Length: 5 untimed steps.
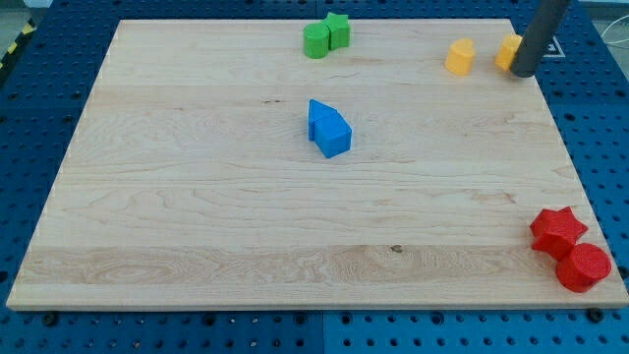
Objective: Slide the yellow hexagon to the top right
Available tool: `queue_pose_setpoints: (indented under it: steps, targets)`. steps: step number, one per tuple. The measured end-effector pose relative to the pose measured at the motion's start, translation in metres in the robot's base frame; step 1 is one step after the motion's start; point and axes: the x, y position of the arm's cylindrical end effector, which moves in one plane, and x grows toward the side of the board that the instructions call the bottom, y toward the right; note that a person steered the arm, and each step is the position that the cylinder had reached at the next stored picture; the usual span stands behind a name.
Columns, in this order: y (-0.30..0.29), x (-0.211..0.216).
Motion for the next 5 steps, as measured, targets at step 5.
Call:
queue_pose_setpoints:
  steps: [5]
  targets:
    - [0.000, -0.055]
